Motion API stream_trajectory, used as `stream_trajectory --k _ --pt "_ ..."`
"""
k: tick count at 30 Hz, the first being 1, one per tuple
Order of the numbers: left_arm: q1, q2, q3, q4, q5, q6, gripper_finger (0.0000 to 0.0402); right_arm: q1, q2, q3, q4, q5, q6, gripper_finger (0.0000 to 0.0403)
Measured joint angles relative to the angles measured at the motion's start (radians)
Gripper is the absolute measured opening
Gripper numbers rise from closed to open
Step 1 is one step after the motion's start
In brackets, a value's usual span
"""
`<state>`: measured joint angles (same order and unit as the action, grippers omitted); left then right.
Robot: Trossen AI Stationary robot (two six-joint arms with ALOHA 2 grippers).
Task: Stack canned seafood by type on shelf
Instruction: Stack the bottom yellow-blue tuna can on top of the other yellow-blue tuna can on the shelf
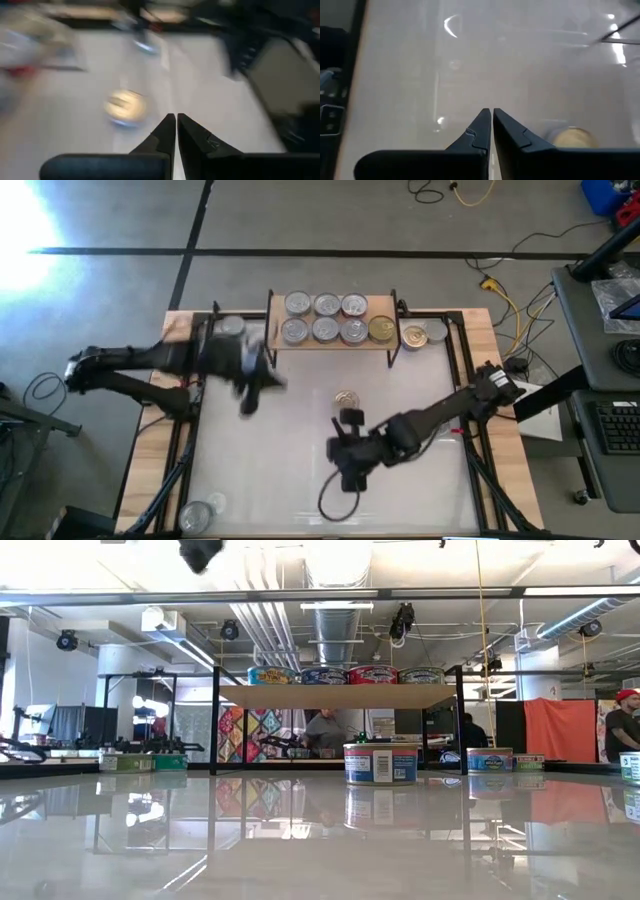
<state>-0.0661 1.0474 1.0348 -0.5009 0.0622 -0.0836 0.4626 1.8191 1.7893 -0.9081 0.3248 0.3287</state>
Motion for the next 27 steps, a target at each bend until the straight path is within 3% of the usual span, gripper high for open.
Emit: stream_trajectory --k 4,7,11,14,19,27 --pt "-0.369 -0.016 -0.108 -0.004 -0.221 -0.235 0.0001 0.034 0.0 -0.079 0.129 -0.001 0.005 0.0013" --pt "-0.596 -0.001 -0.159 -0.003 -0.325 -0.464 0.0001 0.052 0.0 -0.124 0.217 -0.001 0.018 0.0013" --pt "-0.813 0.038 -0.203 -0.004 -0.409 -0.801 0.0001 0.064 0.0 -0.156 0.307 -0.001 0.042 0.0013" --pt "-0.911 0.08 -0.219 -0.004 -0.413 -0.98 0.0001 0.068 0.001 -0.178 0.36 -0.001 0.057 0.0013" --pt "-0.994 0.168 -0.216 -0.016 -0.297 -1.217 0.0001 0.075 0.013 -0.183 0.428 0.002 0.082 0.0013" --pt "-1.07 0.323 -0.214 -0.047 0.081 -1.47 0.0001 0.108 0.063 -0.184 0.48 0.018 0.116 0.0013"
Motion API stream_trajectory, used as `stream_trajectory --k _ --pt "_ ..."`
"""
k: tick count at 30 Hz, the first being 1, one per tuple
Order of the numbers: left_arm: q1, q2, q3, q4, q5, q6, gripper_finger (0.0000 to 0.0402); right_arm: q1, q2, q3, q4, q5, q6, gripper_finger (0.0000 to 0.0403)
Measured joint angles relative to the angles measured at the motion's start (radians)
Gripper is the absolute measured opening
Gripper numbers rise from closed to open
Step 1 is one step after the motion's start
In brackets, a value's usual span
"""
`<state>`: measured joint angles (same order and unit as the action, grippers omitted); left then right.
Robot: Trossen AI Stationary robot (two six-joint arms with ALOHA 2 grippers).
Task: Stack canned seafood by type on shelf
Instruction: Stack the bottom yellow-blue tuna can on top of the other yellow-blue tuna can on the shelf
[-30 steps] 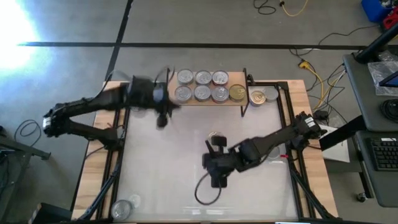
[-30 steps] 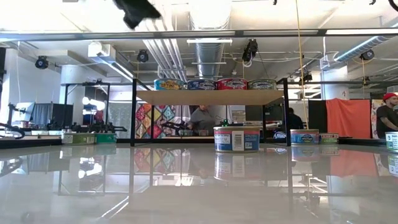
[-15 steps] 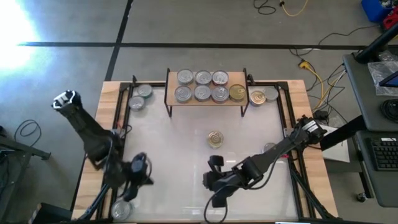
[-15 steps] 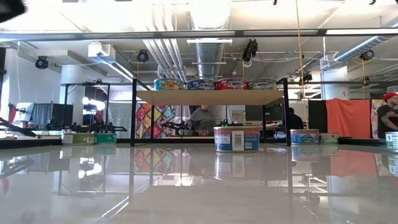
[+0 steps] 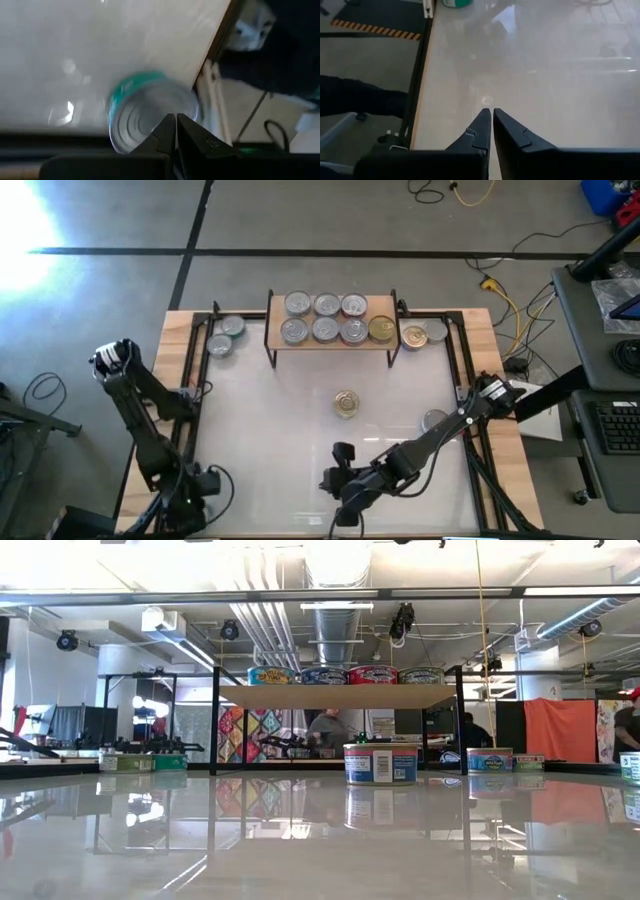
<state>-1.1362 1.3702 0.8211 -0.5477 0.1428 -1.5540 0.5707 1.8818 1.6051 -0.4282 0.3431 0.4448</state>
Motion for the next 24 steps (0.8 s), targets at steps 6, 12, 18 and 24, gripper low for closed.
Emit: stream_trajectory --k 6,12,18,24 --pt "-0.005 0.114 0.001 0.062 0.123 -0.015 0.0001 0.015 0.025 0.0 -0.001 0.025 0.009 0.0013" --pt "0.019 0.18 0.003 0.114 0.132 0.09 0.0001 0.014 0.029 -0.001 -0.008 0.025 0.006 0.0013" --pt "0.12 0.177 0.002 0.182 -0.029 0.32 0.0001 0.014 0.028 -0.001 -0.008 0.025 -0.011 0.0013" --pt "0.277 0.16 0.001 0.221 -0.218 0.62 0.0001 0.008 0.03 -0.001 -0.008 0.025 -0.016 0.0013"
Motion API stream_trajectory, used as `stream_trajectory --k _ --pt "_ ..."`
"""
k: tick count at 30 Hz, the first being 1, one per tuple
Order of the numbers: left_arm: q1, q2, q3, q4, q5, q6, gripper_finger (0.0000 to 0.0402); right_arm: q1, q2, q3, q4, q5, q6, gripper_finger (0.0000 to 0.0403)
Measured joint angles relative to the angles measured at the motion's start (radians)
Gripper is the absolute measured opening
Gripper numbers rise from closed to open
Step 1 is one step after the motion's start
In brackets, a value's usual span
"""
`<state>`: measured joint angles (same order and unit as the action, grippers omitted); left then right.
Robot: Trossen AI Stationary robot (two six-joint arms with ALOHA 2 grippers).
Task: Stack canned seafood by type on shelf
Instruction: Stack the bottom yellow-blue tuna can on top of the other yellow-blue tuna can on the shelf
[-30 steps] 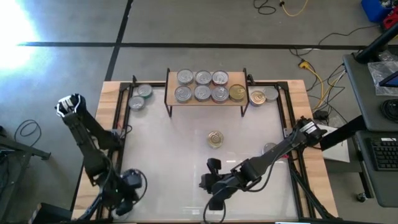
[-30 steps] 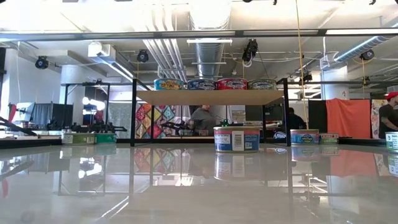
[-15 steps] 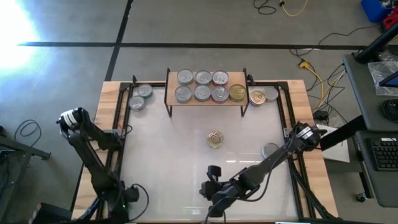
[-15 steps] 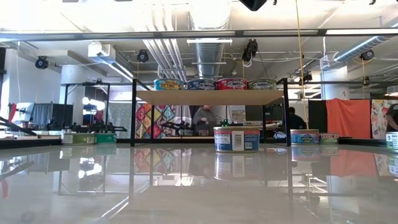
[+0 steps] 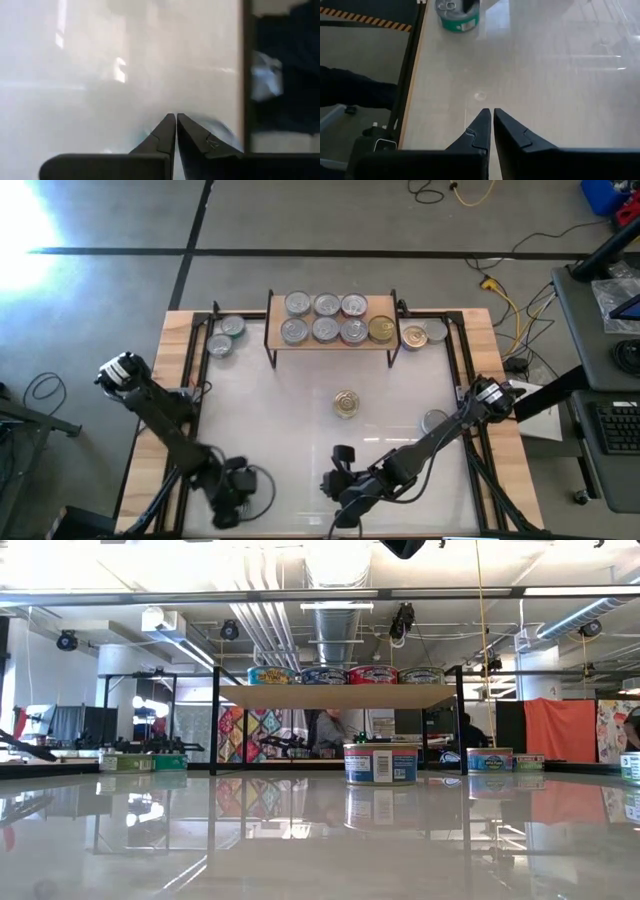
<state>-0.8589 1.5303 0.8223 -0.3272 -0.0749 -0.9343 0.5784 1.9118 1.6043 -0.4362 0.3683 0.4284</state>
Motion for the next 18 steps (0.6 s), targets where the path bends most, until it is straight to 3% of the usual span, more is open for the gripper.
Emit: stream_trajectory --k 3,7,15,18 --pt "0.071 -0.014 0.0 -0.01 -0.032 0.066 0.0001 -0.005 0.0 0.0 0.0 0.001 -0.001 0.0013" --pt "0.074 -0.049 0.006 -0.078 0.081 0.025 0.0001 -0.005 0.0 0.0 0.0 0.001 -0.003 0.0013" --pt "-0.147 -0.066 0.031 -0.093 0.351 -0.366 0.0001 -0.023 0.0 0.0 0.0 0.003 -0.084 0.0013" --pt "-0.215 -0.038 0.027 -0.126 0.373 -0.454 0.0001 -0.043 0.0 0.0 0.0 0.009 -0.11 0.0013"
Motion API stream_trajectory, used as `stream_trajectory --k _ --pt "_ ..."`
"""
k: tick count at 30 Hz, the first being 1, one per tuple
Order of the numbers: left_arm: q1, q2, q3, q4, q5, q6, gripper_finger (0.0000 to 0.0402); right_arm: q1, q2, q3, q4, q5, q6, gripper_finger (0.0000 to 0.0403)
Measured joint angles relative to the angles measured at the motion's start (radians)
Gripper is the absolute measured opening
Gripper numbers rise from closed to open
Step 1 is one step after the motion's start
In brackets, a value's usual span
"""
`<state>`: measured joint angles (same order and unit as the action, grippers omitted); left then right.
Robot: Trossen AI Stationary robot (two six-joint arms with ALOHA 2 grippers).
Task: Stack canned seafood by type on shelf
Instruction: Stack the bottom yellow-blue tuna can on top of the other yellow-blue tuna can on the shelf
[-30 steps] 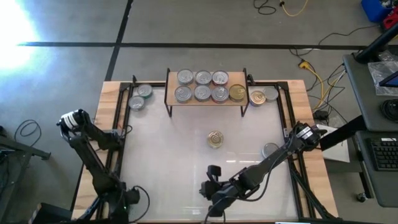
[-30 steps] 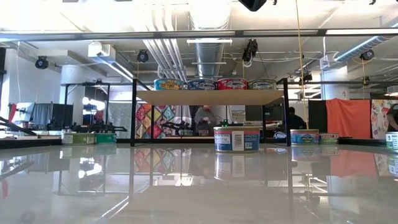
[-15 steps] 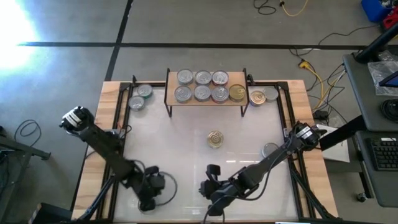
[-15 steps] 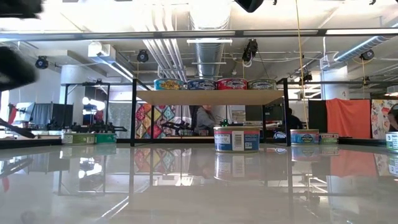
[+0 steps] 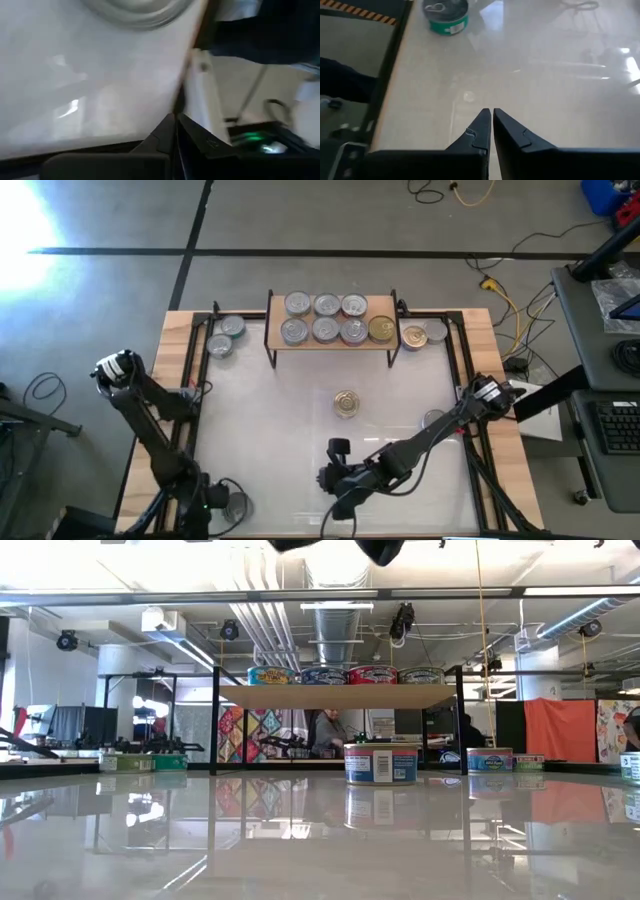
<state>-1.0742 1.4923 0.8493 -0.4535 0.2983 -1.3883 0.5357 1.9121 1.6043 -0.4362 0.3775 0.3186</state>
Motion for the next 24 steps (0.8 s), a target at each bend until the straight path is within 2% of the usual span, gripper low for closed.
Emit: stream_trajectory --k 7,18,21,24 --pt "0.009 0.032 0.0 0.007 -0.23 0.078 0.0001 -0.032 0.0 0.0 0.006 0.0 -0.029 0.0013" --pt "0.072 0.102 0.003 0.17 -0.231 0.206 0.0001 -0.03 0.001 0.0 0.006 -0.019 0.001 0.0013" --pt "0.105 0.117 0.003 0.219 -0.237 0.273 0.0001 -0.027 0.001 0.0 0.006 -0.019 0.015 0.0013" --pt "0.153 0.126 0.003 0.253 -0.288 0.369 0.0001 -0.023 0.001 0.0 0.006 -0.02 0.022 0.0013"
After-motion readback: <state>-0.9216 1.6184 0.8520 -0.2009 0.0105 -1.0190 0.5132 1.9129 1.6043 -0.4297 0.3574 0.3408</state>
